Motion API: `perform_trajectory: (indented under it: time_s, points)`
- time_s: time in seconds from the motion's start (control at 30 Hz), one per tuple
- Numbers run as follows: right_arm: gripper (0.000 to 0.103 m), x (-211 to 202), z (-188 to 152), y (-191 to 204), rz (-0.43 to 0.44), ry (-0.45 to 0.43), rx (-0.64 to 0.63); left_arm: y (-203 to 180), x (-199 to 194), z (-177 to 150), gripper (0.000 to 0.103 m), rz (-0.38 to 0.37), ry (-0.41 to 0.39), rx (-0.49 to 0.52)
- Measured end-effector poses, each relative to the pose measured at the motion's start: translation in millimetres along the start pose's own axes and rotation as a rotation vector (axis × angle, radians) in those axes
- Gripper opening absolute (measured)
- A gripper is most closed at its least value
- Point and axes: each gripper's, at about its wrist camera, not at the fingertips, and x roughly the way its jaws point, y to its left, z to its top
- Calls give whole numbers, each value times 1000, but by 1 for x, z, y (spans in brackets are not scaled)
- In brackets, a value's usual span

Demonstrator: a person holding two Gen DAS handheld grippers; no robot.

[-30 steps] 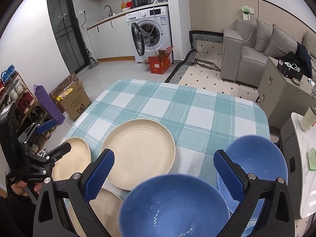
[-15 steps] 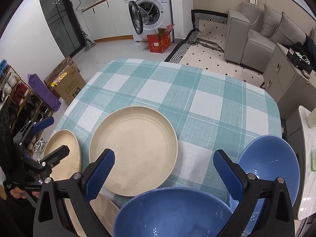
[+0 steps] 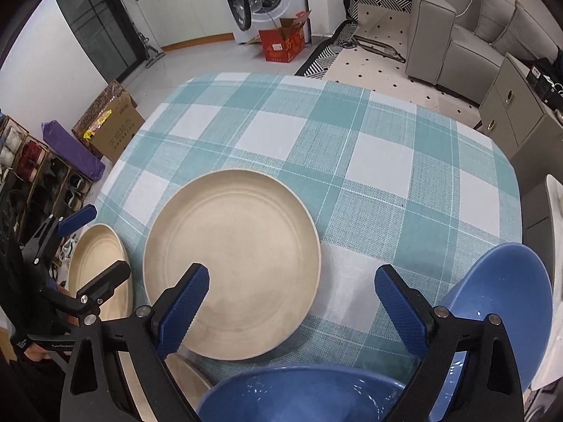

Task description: Organize plates and bowls

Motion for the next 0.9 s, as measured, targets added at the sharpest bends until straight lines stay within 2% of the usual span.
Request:
perform_trajectory:
  time_s: [0.5,0.77,0.9]
  points:
    - [85,46,2,-2,0,155,-8,-6,28,-6,102,-11,88,17]
    - [68,59,1,-5,-3,195,-3,-7,39,-11,100,-29,124,18]
    - [57,63,1,-4,0,209,-5,-8,42,-12,89,-47,143,20]
